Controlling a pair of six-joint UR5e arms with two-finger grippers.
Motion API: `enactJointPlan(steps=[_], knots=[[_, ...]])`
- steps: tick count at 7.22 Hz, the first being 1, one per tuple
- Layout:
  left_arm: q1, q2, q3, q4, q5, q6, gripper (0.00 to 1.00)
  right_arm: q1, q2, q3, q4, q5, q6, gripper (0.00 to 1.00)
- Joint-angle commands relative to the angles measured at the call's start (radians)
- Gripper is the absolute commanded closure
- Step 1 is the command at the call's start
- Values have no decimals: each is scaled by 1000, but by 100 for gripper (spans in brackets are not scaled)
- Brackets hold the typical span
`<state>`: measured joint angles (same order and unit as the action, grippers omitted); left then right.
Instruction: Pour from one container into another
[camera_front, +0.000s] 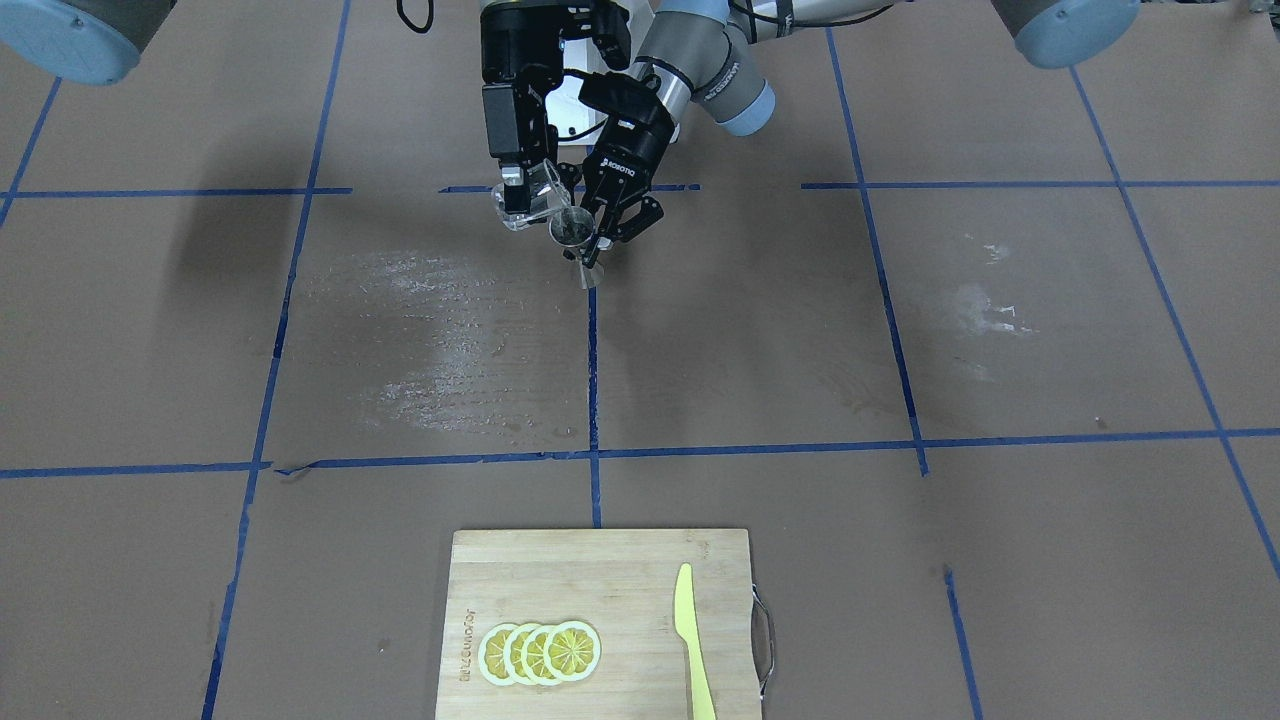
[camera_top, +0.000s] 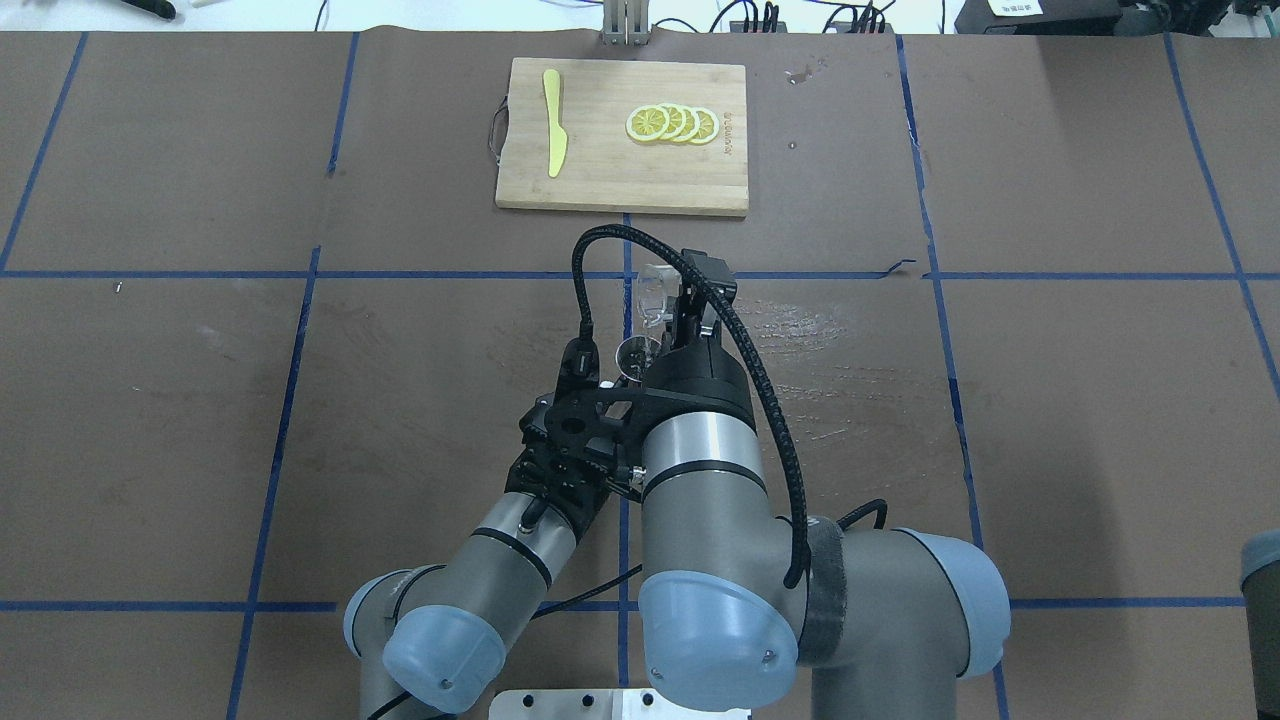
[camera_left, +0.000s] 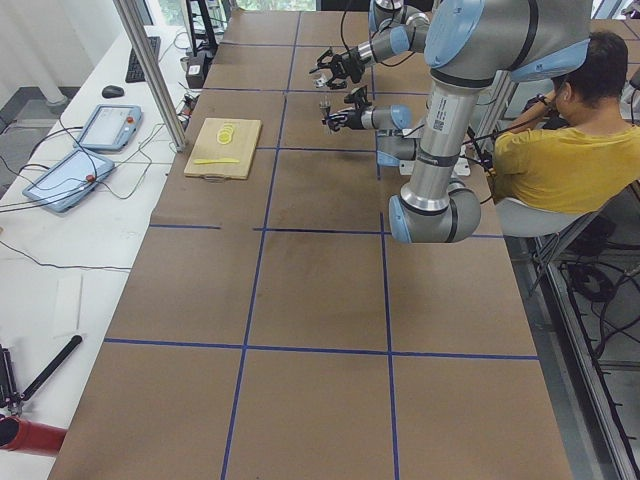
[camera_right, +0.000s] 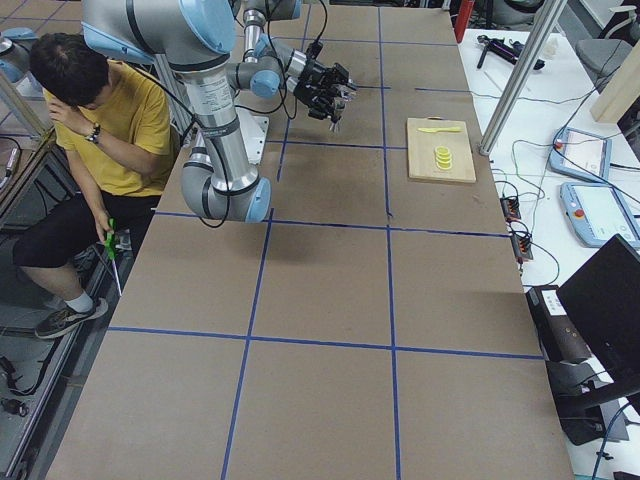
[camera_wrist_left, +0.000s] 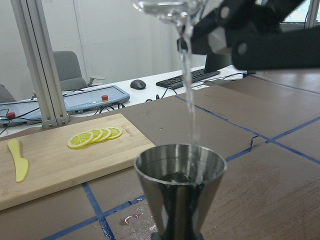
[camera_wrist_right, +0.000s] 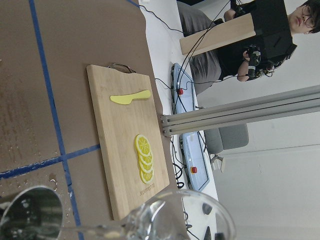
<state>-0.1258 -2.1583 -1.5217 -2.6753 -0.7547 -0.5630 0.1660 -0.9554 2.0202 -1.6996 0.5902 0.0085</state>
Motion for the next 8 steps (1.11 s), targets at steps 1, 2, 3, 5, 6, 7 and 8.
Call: enactJointPlan(steps=[1, 2, 3, 5, 6, 7, 8], knots=[[0, -3, 0, 0, 0, 0, 100, -2, 0, 0, 4, -3, 13, 100], [0, -3, 0, 0, 2, 0, 100, -3, 0, 2, 11, -4, 33, 100], [0, -3, -2, 0, 2, 0, 100, -3, -8, 0, 11, -4, 135, 100], [-3, -3, -6, -5, 8, 0, 100, -5, -14, 5, 14, -3, 323, 100], [-8, -3, -6, -9, 11, -5, 100, -5, -22, 5, 14, -3, 487, 100], [-24, 1, -8, -20, 11, -5, 100, -5, -35, 27, 14, 0, 627, 100], [-41, 11, -8, -23, 9, -5, 100, -6, -64, 60, 12, 3, 724, 100]])
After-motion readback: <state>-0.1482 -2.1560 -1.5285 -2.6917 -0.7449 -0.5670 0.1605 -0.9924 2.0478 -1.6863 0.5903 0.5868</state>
